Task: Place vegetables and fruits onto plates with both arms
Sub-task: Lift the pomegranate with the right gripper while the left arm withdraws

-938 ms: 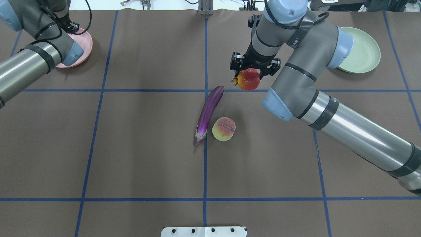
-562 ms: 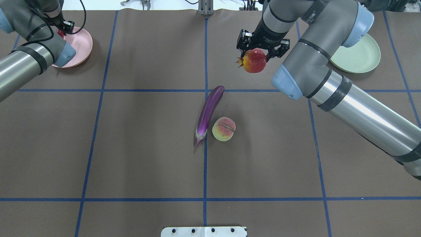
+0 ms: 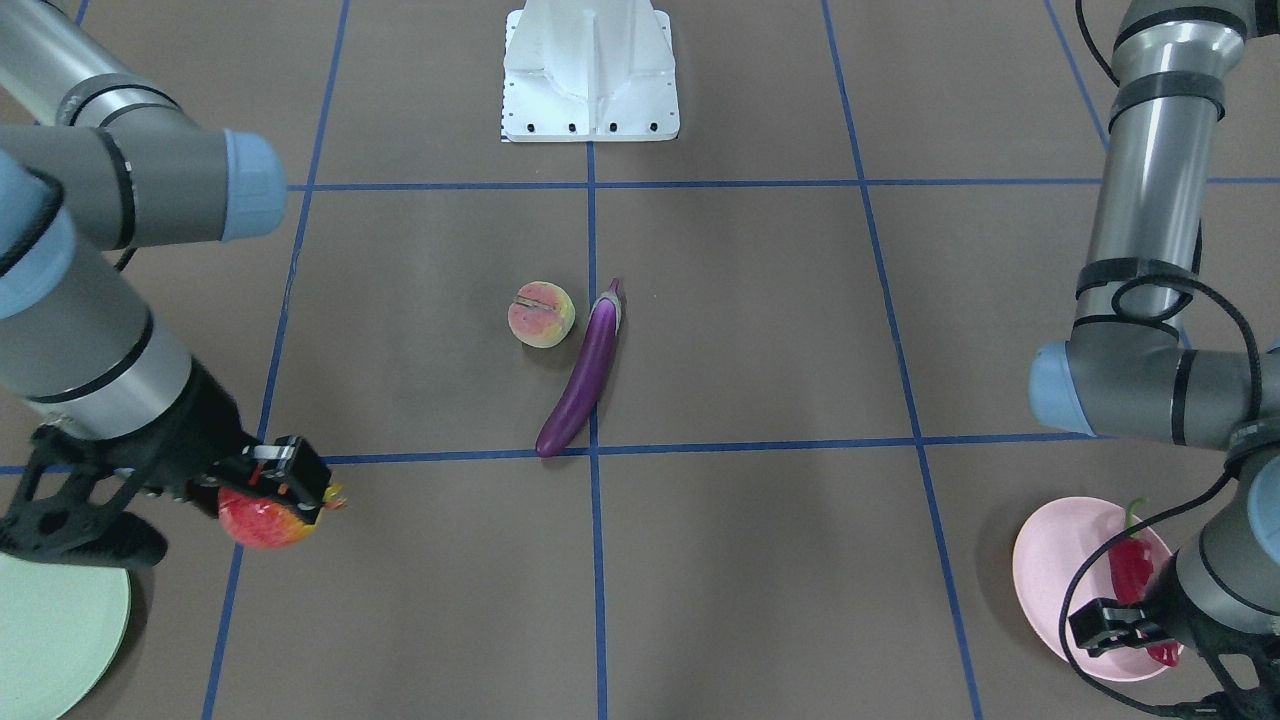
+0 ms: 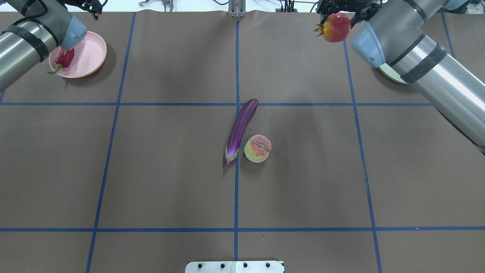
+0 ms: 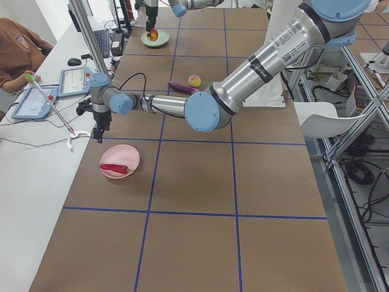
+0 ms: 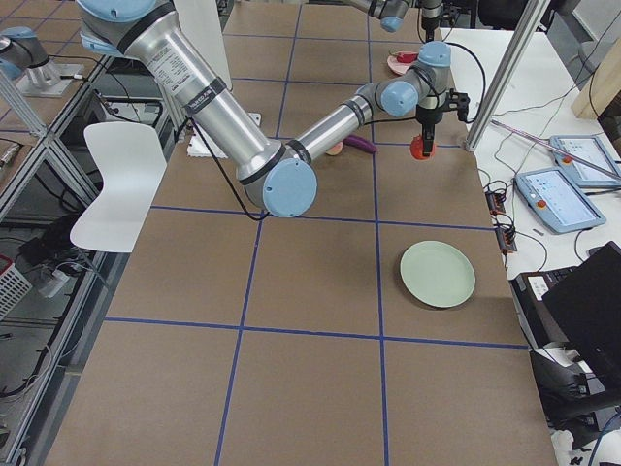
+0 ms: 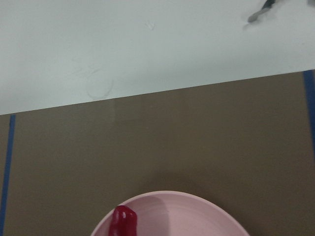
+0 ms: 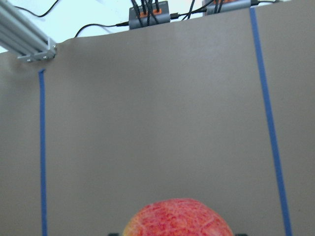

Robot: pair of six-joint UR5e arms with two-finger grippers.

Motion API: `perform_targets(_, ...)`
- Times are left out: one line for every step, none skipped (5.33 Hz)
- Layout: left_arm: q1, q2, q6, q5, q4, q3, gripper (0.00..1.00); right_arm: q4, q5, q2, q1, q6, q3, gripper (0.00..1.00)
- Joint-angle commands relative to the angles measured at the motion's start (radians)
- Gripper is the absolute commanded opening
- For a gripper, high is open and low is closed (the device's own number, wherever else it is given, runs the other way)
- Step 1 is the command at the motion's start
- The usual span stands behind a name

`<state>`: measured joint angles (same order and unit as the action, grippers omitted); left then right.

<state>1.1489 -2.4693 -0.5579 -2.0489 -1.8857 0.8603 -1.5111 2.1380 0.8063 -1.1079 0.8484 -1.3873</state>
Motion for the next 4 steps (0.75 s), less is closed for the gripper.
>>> perform_targets(-0.096, -0.067, -0.204, -0.127, 0.208, 0.208, 1.0, 0.011, 0.035, 0.001, -0.103, -0.167, 0.141, 0.0)
perform_targets(-0.22, -0.142, -0.385, -0.123, 0.206, 0.209, 1.0, 0.032, 0.095, 0.007, -0.162, -0.284, 0.21, 0.0)
perform_targets(-0.304, -0.176, -0.48, -0.117, 0.197, 0.209, 1.0, 0.073, 0.1, 0.013, -0.18, -0.372, 0.287, 0.0)
perform_targets(-0.366, -0.177, -0.505, -0.087, 0.148, 0.209, 1.0, 0.22, 0.099, 0.025, -0.181, -0.394, 0.397, 0.0)
